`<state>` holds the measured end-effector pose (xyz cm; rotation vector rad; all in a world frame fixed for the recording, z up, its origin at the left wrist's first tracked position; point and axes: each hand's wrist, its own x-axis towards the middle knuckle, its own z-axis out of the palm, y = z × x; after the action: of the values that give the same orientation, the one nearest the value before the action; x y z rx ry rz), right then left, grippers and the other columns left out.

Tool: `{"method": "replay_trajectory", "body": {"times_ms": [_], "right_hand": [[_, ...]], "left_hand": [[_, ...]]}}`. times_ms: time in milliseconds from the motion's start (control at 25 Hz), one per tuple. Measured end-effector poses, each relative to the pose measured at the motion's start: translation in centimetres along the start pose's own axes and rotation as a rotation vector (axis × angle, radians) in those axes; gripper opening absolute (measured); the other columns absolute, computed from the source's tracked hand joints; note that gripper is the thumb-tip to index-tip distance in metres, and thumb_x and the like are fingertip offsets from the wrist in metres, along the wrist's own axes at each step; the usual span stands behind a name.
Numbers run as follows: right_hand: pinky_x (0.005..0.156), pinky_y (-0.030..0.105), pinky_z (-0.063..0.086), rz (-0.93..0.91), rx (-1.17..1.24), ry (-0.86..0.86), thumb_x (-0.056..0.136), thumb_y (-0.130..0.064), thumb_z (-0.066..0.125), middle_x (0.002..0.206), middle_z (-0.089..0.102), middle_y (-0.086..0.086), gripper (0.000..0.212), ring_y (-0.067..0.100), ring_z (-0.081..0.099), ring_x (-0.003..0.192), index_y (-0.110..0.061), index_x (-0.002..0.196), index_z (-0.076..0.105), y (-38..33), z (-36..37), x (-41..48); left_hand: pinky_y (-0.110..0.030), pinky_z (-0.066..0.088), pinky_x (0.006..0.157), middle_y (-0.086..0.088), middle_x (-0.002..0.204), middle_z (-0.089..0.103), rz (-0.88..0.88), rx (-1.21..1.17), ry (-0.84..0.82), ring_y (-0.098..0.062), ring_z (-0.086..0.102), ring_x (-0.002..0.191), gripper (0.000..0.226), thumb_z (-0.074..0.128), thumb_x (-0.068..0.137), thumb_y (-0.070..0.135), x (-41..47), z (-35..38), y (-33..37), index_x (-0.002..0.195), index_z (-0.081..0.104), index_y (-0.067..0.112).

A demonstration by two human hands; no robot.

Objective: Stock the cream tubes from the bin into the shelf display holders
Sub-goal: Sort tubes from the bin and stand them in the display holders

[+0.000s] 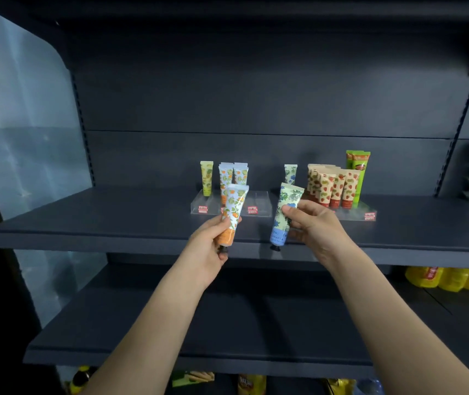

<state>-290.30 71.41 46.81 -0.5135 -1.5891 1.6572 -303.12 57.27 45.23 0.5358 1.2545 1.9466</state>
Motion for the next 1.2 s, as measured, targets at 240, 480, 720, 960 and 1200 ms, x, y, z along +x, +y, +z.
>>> {"method": "replay_trajectory", "body": {"times_ms": [240,480,720,960,1200], "right_hand": [[0.089,0.043,0.047,-0.054,-0.096,0.082,0.078,-0.019,0.073,0.096,0.069,0.012,0.012,0.024,0.063,0.091,-0.014,0.088,0.071,1.7,3.9,6.3],[0.060,0.023,0.040,-0.197,-0.318,0.212,0.082,-0.010,0.069,0.058,0.050,0.000,0.023,0.012,0.044,0.060,-0.014,0.062,0.058,0.4,4.9,11.2],[0.053,0.017,0.043,-0.198,-0.274,0.262,0.084,-0.008,0.067,0.074,0.057,0.009,0.007,0.013,0.050,0.060,-0.012,0.078,0.066,0.0,3.2,14.7],[0.058,0.023,0.048,-0.201,-0.303,0.282,0.083,-0.011,0.068,0.102,0.057,0.036,0.025,0.024,0.052,0.074,0.010,0.095,0.062,1.2,1.5,15.9],[0.063,0.022,0.048,-0.242,-0.482,0.361,0.081,-0.013,0.071,0.087,0.065,0.012,0.009,0.013,0.056,0.066,-0.009,0.088,0.066,0.4,0.5,16.4]], "left_hand": [[-0.019,0.030,0.055,0.010,0.091,0.069,0.186,0.200,-0.123,-0.002,0.057,0.064,0.025,0.060,0.087,0.011,8.3,-3.8,4.7,0.110,0.060,0.022],[-0.025,0.047,0.088,-0.001,0.110,0.064,0.318,0.413,-0.153,-0.010,0.061,0.094,0.026,0.066,0.083,0.007,15.6,-4.0,7.1,0.103,0.058,0.022],[-0.006,0.047,0.062,0.002,0.093,0.064,0.427,0.665,-0.127,-0.006,0.061,0.081,0.027,0.073,0.076,0.006,18.7,-3.2,5.4,0.093,0.058,0.019],[-0.011,0.044,0.063,0.011,0.083,0.061,0.449,0.874,-0.039,-0.004,0.059,0.076,0.028,0.075,0.074,0.006,20.0,-3.4,4.6,0.093,0.058,0.018],[-0.014,0.048,0.066,0.009,0.083,0.065,0.401,0.942,-0.084,-0.006,0.063,0.076,0.023,0.075,0.075,0.009,20.1,-3.8,3.9,0.091,0.060,0.018]]}}
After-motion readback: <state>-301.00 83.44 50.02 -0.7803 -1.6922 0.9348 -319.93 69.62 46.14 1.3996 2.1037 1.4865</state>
